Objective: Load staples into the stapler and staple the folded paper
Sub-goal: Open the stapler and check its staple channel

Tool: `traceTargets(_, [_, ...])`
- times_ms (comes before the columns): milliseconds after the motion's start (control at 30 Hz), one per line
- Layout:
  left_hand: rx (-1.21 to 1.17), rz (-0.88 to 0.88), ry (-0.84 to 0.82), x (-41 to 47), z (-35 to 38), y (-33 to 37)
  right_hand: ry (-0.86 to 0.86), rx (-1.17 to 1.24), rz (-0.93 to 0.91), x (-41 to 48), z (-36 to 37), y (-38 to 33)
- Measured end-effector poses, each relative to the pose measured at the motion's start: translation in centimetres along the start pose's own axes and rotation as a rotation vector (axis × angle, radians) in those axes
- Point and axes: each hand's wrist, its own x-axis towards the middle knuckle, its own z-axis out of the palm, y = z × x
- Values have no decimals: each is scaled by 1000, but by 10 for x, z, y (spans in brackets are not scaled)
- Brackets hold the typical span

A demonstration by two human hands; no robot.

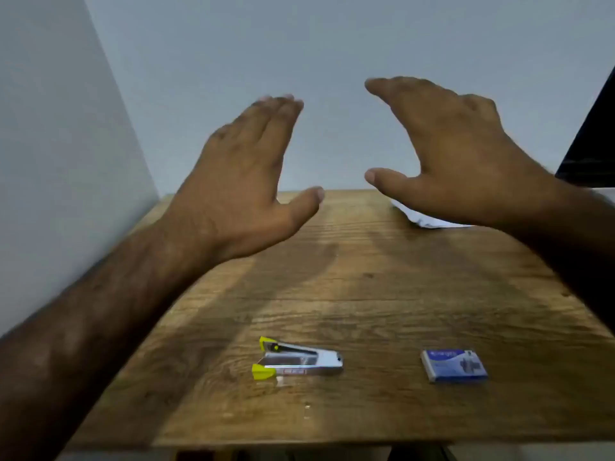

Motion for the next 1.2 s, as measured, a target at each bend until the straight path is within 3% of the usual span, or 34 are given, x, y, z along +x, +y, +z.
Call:
traceTargets(100, [-183,70,-183,-25,9,-7,-78,77,-25,-19,9,-9])
traceTargets(233, [-312,102,-543,-72,24,-23,-384,327,-59,-53,28,-16])
traceTargets(400, [-391,140,-619,-109,43,-33,-626,511,-103,-77,57,-25])
traceTargets(667, [-649,86,-519,-113,55,-33,-711,655,-153,-80,89,-51])
traceTargets(767, [-792,21,-519,-99,54,-31,-737,747,-99,-72,97,-54])
traceTargets(933, [-1112,-86,-486,-70,64,-32,-777,1143,134,-58,106,-45])
traceTargets(1100, [-1398,-329,-281,-56,86,-27,-608,1252,239,-46,109,-28])
traceTargets(1200, [-1347,-346,-189,-53,94,-19,-518,1207,241,-43,115,-25])
